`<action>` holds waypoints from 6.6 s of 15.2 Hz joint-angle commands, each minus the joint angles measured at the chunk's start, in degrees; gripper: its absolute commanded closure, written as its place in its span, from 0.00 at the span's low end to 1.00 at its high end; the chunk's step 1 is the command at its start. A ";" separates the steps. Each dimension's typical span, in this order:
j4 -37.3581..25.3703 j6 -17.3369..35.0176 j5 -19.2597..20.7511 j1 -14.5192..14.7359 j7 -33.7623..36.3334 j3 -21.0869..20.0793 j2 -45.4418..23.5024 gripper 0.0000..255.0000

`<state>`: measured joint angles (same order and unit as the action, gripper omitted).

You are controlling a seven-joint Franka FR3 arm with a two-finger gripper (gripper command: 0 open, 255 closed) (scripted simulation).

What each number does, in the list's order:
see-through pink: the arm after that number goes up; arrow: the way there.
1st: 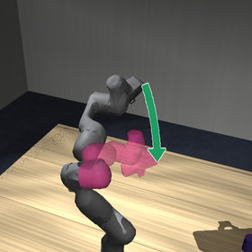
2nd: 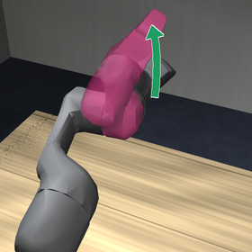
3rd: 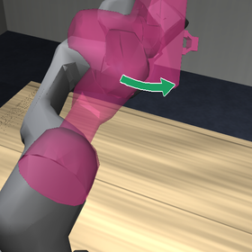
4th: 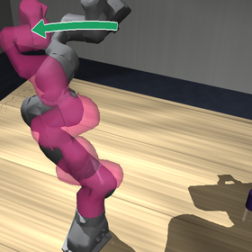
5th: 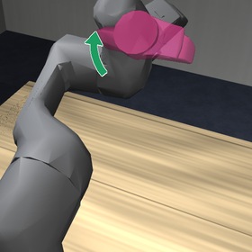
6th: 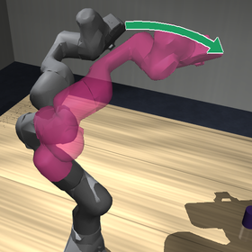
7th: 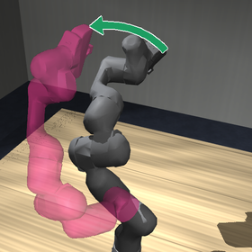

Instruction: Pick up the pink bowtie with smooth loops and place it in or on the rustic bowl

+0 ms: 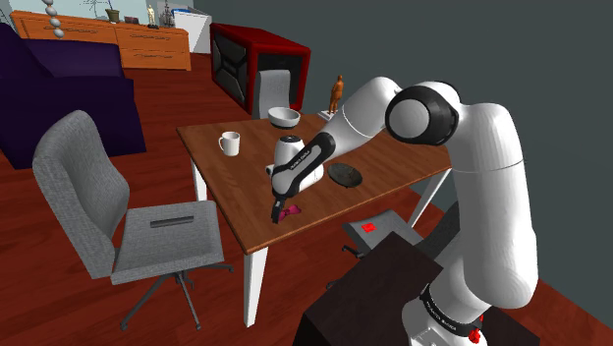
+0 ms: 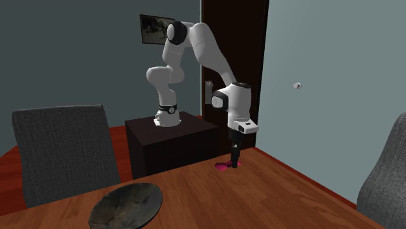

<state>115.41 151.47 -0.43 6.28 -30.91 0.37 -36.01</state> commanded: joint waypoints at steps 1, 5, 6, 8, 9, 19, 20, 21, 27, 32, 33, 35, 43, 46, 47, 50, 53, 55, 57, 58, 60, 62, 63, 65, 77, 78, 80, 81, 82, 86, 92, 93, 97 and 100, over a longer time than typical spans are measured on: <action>-0.03 0.12 0.00 0.00 0.00 0.00 -0.13 0.00; -0.02 0.11 0.00 0.00 0.00 0.00 -0.12 0.00; -0.02 0.11 0.00 0.00 0.00 0.00 -0.12 1.00; -0.02 0.11 0.00 0.00 0.00 0.00 -0.12 1.00; -0.02 0.11 0.00 0.00 0.00 0.00 -0.12 1.00; 0.76 -1.88 0.02 0.02 0.02 0.03 2.65 1.00; 0.92 -2.40 0.03 0.03 0.02 0.03 3.33 1.00; 1.07 -2.92 0.04 0.03 0.03 0.04 4.01 1.00; 1.67 -6.22 0.08 0.06 0.06 0.08 7.91 1.00; 1.87 -9.11 0.13 0.08 0.09 0.10 10.99 1.00; 1.85 -9.71 0.13 0.08 0.09 0.11 11.58 1.00; 1.83 -10.91 0.15 0.09 0.10 0.12 12.75 1.00; 1.56 -12.92 -0.53 -3.76 -5.42 1.37 14.48 1.00; 0.79 -13.29 -1.06 -6.64 -9.56 2.31 14.07 1.00; 0.40 -13.47 -1.24 -7.61 -10.92 2.60 13.85 1.00; -1.17 -14.16 -1.80 -10.47 -14.98 3.48 12.94 1.00; -3.35 -15.08 -2.35 -13.37 -18.92 4.27 11.65 1.00; -5.14 -15.84 -2.73 -15.28 -21.48 4.76 10.59 1.00; -7.22 -16.72 -3.10 -17.19 -23.98 5.20 9.36 1.00; -8.37 -17.20 -3.29 -18.15 -25.20 5.41 8.68 1.00; -10.88 -18.27 -3.67 -20.05 -27.58 5.80 7.19 1.00; -13.71 -19.47 -4.04 -21.93 -29.88 6.16 5.53 1.00; -15.24 -20.12 -4.23 -22.88 -30.99 6.32 4.63 1.00; -18.57 -21.54 -4.57 -24.78 -33.14 6.59 2.69 1.00; -27.77 -21.63 -5.83 -29.54 -38.10 6.71 -6.52 1.00; -27.77 -21.14 -5.89 -29.57 -38.13 6.66 -7.00 1.00; -27.88 -20.22 -6.00 -29.64 -38.19 6.55 -8.03 1.00; -27.95 -19.76 -6.06 -29.68 -38.23 6.50 -8.56 1.00; -28.03 -19.31 -6.11 -29.71 -38.26 6.45 -9.08 1.00; -28.19 -18.60 -6.20 -29.78 -38.30 6.36 -9.96 1.00; -28.20 -18.61 -6.20 -29.79 -38.31 6.36 -9.96 0.00; -28.15 -18.59 -6.20 -29.78 -38.31 6.36 -9.93 0.00; -28.19 -18.60 -6.20 -29.78 -38.30 6.36 -9.96 0.00; -27.75 -22.04 -5.78 -29.51 -38.07 6.75 -6.08 0.00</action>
<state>87.71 130.36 -6.30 -23.31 -69.08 7.04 -42.94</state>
